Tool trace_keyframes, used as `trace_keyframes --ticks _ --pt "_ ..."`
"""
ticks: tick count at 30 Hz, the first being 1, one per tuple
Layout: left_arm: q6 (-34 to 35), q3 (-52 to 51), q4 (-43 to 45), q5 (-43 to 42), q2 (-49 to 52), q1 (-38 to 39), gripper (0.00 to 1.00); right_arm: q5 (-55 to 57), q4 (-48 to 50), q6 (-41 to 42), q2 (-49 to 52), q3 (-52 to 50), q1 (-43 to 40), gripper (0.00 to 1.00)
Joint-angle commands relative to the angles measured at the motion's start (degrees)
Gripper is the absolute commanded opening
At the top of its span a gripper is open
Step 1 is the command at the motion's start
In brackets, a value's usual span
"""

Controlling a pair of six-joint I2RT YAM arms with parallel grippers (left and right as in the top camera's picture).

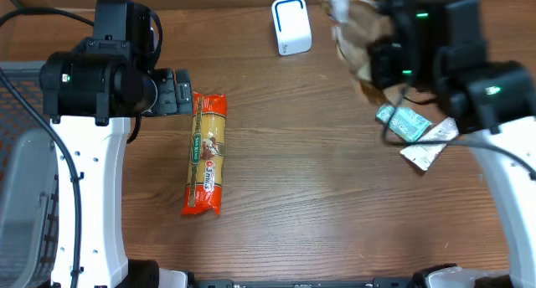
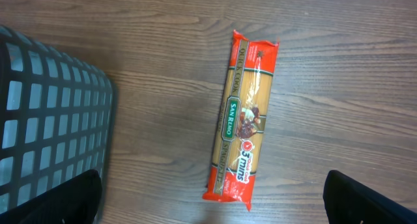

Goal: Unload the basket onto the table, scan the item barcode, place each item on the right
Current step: 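Carry the bread bag to the right side and release it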

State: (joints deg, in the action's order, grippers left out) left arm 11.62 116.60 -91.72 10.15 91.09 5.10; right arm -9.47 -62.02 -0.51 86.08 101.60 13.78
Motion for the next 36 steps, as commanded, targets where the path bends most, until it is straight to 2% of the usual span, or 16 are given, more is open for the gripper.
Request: trace_keyframes --ticks 1,5,8,16,19,22,23,24,28,31,33,36 --pt "0.4 0.0 0.1 0.7 -0.2 -0.2 1.0 -14.4 -3.3 8.5 0.9 -1.0 -8.8 0.04" --pt "0.4 0.0 0.1 0.7 -0.2 -0.2 1.0 -15.2 -3.8 8.4 2.3 -5.3 -15.6 0.04" --pt "0.4 0.0 0.1 0.7 -0.2 -0.2 0.99 -15.6 -2.6 8.4 4.5 -12.2 -21.2 0.04" --pt "0.4 0.0 0.1 0.7 -0.2 -0.2 0.99 -18.7 13.0 8.4 10.0 -32.2 -29.5 0.04" --pt "0.4 0.0 0.1 0.7 -0.2 -0.2 1.0 -16.2 14.2 8.4 11.0 -33.3 -31.9 0.18" --pt "0.4 0.0 0.1 0.7 -0.2 -0.2 1.0 -12.9 13.4 8.4 10.8 -33.0 -34.1 0.47" --pt "0.4 0.0 0.1 0.7 -0.2 -0.2 1.0 -12.4 12.4 8.5 10.7 -32.5 -34.7 0.59" --pt "0.4 0.0 0.1 0.7 -0.2 -0.2 1.0 -11.9 11.3 8.8 10.7 -31.8 -35.2 0.66" --pt "0.4 0.0 0.1 0.8 -0.2 -0.2 1.0 -8.6 4.4 11.0 10.0 -26.3 -36.0 0.7" --pt "0.4 0.0 0.1 0.7 -0.2 -0.2 1.0 -8.4 -3.6 10.5 8.5 -18.4 -34.7 0.72" --pt "0.4 0.0 0.1 0.7 -0.2 -0.2 1.0 -12.7 -6.6 11.1 7.2 -14.4 -32.8 0.76" --pt "0.4 0.0 0.1 0.7 -0.2 -0.2 1.0 -20.0 -5.2 11.9 6.3 -14.1 -29.2 0.76"
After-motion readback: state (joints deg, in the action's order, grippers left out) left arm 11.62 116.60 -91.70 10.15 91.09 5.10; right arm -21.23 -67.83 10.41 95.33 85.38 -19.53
